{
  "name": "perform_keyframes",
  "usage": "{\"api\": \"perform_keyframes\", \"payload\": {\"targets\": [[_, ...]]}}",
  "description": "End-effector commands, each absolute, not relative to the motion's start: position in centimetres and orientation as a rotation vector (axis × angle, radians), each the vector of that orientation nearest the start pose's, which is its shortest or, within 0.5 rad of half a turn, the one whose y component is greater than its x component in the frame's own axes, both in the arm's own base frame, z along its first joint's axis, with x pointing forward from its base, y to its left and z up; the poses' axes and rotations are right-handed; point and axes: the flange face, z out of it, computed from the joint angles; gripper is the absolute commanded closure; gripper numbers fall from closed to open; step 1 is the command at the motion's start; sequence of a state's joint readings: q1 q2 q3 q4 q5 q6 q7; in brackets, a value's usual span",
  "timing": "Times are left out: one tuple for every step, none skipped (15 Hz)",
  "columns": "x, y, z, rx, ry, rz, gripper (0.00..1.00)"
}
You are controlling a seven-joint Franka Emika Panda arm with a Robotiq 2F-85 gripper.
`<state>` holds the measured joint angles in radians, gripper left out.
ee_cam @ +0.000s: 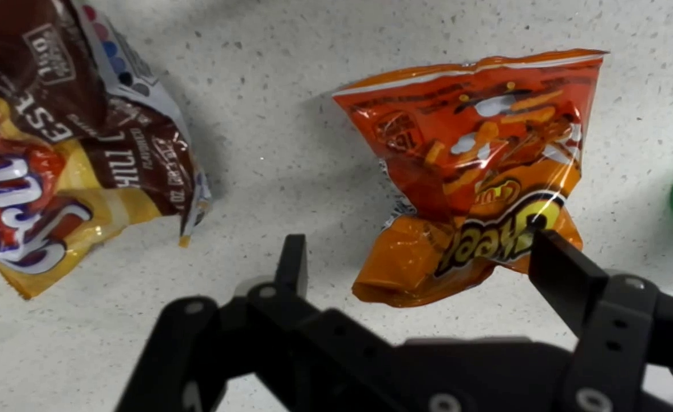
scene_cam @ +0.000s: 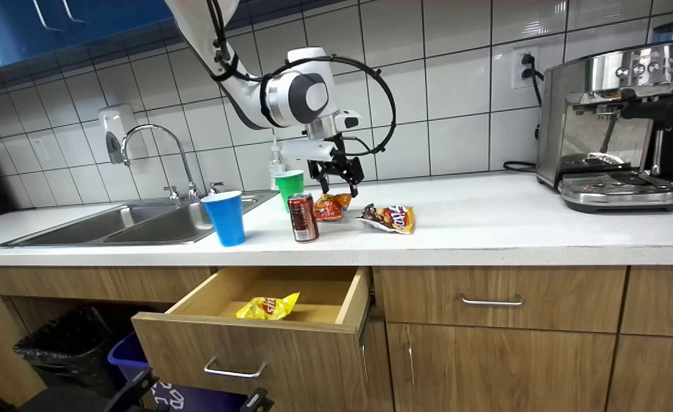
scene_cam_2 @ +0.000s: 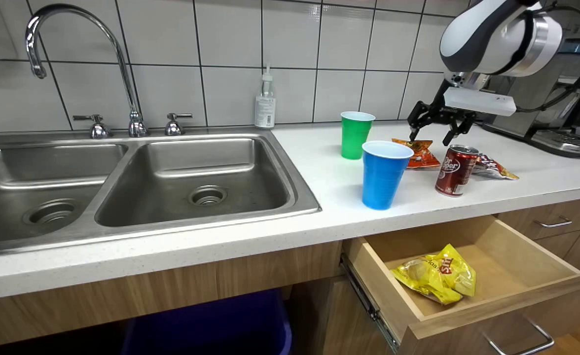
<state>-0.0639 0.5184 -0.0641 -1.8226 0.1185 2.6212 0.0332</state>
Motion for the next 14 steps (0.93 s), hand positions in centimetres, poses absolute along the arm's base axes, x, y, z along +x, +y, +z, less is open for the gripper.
{"api": "perform_keyframes", "payload": {"targets": [[67.88, -8.81, 28.36, -3.038, 0.418, -0.435, 0.0], [67.92, -8.81, 28.36, -3.038, 0.417, -0.435, 0.0], [67.95, -8.81, 28.36, -3.039, 0.415, -0.437, 0.25], [67.98, -8.82, 28.42, -3.038, 0.415, -0.439, 0.26], [67.98, -8.85, 28.5, -3.039, 0.413, -0.441, 0.32], [68.0, -8.89, 28.56, -3.038, 0.414, -0.442, 0.42], [68.02, -8.97, 28.63, -3.037, 0.416, -0.441, 0.49], [68.04, -9.01, 28.66, -3.036, 0.417, -0.441, 0.58], [68.05, -9.06, 28.67, -3.035, 0.418, -0.44, 0.65], [68.04, -9.1, 28.65, -3.035, 0.418, -0.437, 0.73], [68.0, -9.12, 28.57, -3.035, 0.418, -0.434, 0.8], [67.95, -9.15, 28.48, -3.036, 0.419, -0.431, 0.87], [67.89, -9.14, 28.39, -3.036, 0.419, -0.427, 0.95], [67.83, -9.13, 28.31, -3.037, 0.418, -0.423, 1.0]]}}
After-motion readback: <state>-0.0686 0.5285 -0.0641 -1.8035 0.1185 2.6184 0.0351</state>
